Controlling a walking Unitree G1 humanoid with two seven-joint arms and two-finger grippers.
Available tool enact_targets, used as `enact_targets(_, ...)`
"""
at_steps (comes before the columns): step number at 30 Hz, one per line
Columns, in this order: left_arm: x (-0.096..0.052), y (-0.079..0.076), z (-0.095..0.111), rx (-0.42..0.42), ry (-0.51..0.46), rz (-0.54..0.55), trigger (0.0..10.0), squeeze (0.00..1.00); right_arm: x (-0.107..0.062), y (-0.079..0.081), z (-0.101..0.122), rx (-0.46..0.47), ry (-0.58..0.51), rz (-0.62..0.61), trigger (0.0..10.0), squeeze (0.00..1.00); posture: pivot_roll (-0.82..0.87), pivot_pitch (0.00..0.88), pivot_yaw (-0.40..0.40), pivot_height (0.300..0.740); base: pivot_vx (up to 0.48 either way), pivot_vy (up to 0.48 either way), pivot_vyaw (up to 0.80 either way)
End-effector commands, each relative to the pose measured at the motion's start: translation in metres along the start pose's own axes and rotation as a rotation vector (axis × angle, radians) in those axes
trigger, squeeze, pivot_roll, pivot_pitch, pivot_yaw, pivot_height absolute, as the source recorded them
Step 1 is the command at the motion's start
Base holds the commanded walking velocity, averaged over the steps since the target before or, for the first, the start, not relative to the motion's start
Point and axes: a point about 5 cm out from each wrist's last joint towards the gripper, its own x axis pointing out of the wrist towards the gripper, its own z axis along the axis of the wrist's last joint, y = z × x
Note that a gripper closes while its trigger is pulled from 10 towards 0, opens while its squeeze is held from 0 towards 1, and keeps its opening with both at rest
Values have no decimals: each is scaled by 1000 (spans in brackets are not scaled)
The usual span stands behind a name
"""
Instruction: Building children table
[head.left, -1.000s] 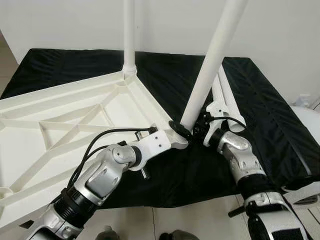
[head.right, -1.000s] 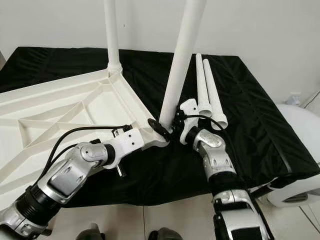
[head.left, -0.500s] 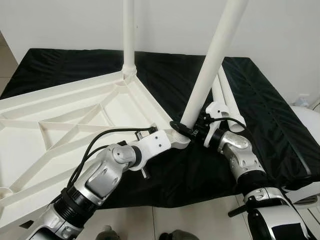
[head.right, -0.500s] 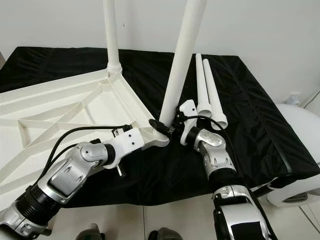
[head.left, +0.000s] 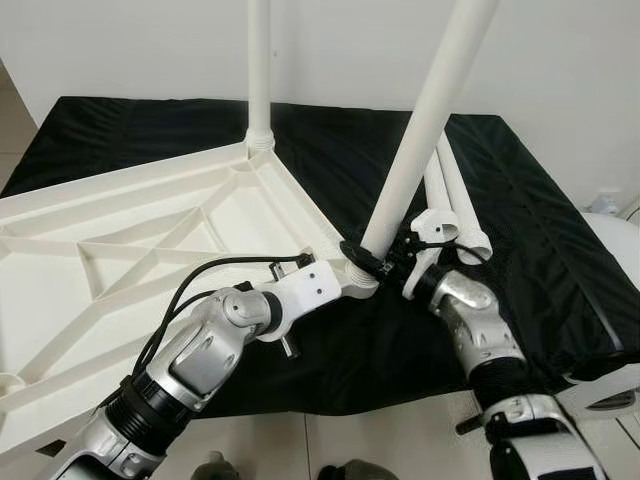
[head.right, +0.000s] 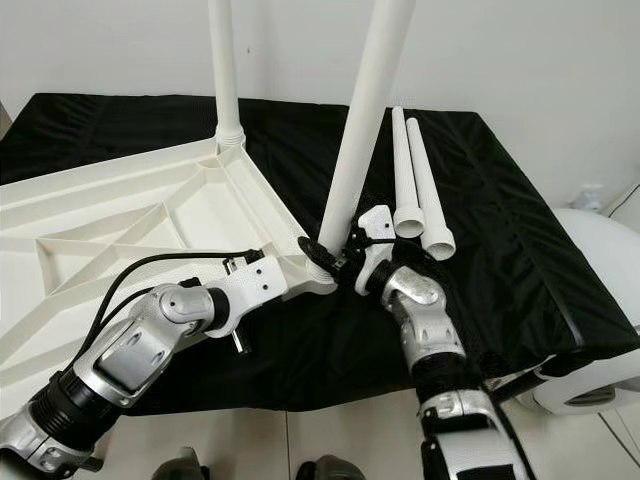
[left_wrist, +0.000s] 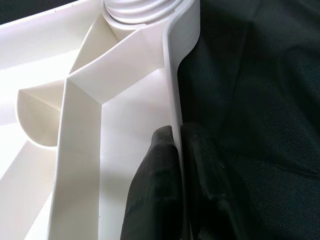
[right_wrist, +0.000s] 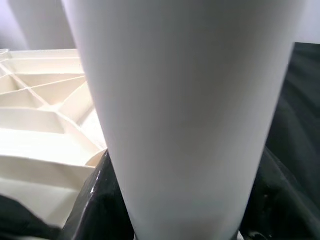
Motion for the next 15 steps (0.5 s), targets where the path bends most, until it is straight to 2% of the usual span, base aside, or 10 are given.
enact_targets(1,0,1,7,48,-24,21,10000,0,3,4,3,13,-13,-42,10000,0,35,0,-79,740,0,0,0)
enact_targets(4,0,0,7,47,-24,20,10000,0,4,7,3,8,-20,-63,10000,0,36,0,-81,740,0,0,0)
enact_targets(8,1,-1,8,49,-28,17,10000,0,8,21,3,15,-28,-182,10000,0,39,0,-81,740,0,0,0)
enact_targets(15,0,-2,7,52,-27,13,10000,0,13,33,7,32,-36,-293,10000,0,39,0,-80,740,0,0,0)
